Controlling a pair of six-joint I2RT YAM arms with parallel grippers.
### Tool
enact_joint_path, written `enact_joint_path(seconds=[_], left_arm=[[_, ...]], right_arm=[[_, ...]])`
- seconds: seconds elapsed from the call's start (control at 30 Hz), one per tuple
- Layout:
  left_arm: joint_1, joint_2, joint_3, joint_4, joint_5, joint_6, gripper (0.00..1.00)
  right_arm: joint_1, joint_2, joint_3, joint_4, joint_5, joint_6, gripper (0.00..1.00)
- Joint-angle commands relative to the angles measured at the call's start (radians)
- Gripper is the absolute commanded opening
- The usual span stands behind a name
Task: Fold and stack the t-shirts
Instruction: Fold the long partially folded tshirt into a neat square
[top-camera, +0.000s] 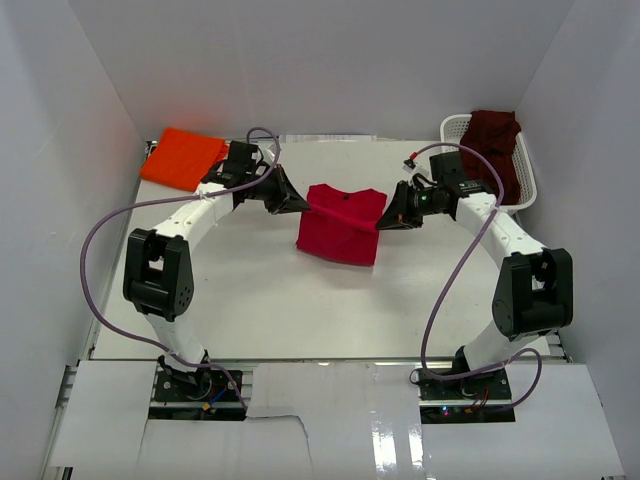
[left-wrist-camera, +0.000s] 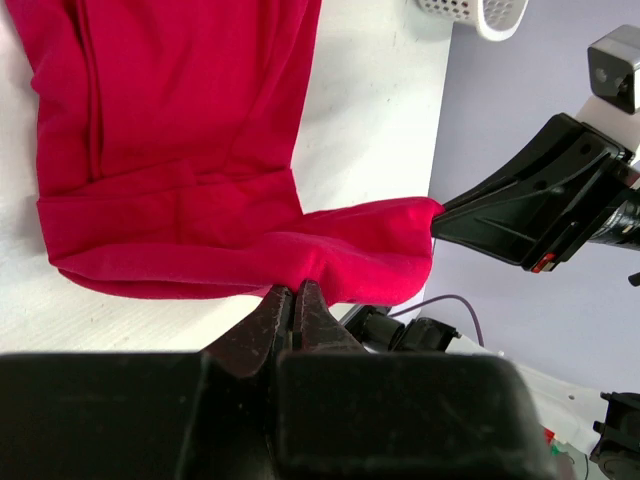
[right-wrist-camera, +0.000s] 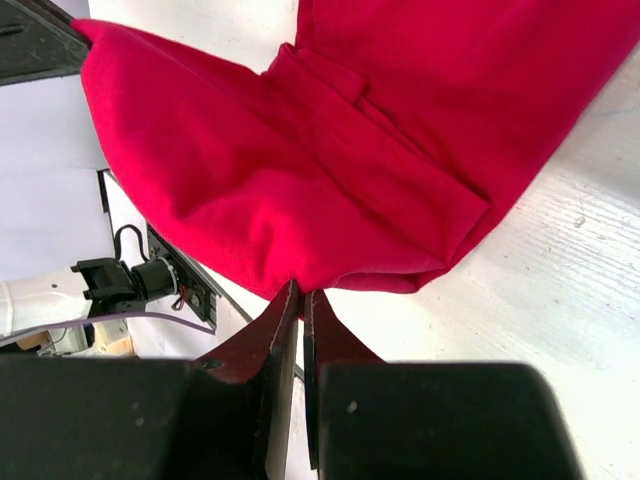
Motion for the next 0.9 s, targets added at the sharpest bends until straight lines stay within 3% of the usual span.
enact_joint_path(seconds=[0.0, 0.87], left_arm=[[0.009, -0.008, 0.068, -0.020, 0.003, 0.019, 0.00], [0.022, 0.190, 0.291, -0.039, 0.005, 0.029, 0.00]], right_arm=[[-0.006, 0.003, 0.075, -0.024, -0.017, -0.029, 0.08], [-0.042, 0.142, 0.233, -0.065, -0.013, -0.046, 0.08]])
